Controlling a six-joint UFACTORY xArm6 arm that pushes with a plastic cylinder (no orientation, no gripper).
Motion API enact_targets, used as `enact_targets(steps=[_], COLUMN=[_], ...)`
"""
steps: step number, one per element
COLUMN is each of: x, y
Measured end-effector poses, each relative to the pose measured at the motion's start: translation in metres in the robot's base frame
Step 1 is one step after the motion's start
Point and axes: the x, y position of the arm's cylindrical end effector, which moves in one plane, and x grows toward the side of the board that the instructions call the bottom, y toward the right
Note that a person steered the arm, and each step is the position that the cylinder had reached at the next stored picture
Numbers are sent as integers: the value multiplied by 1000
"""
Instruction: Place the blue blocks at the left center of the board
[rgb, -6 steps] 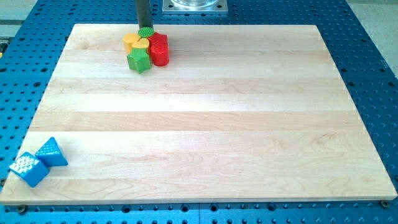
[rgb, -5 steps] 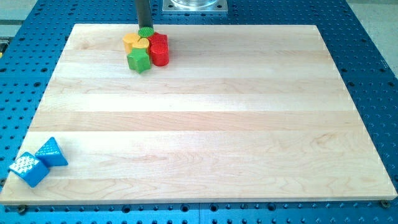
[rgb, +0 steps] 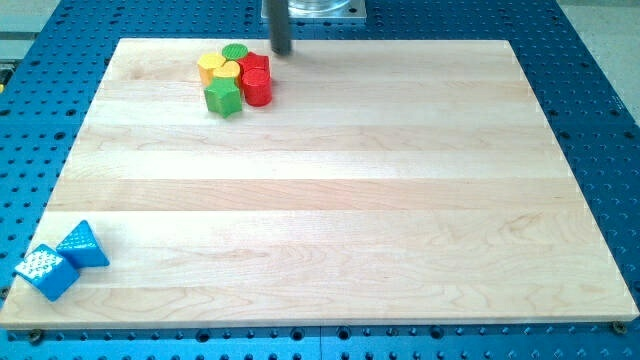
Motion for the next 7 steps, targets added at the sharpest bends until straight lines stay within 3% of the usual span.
enact_targets(steps=[1,3,4,7], x=[115,304,389,389], y=[24,-150,-166,-249])
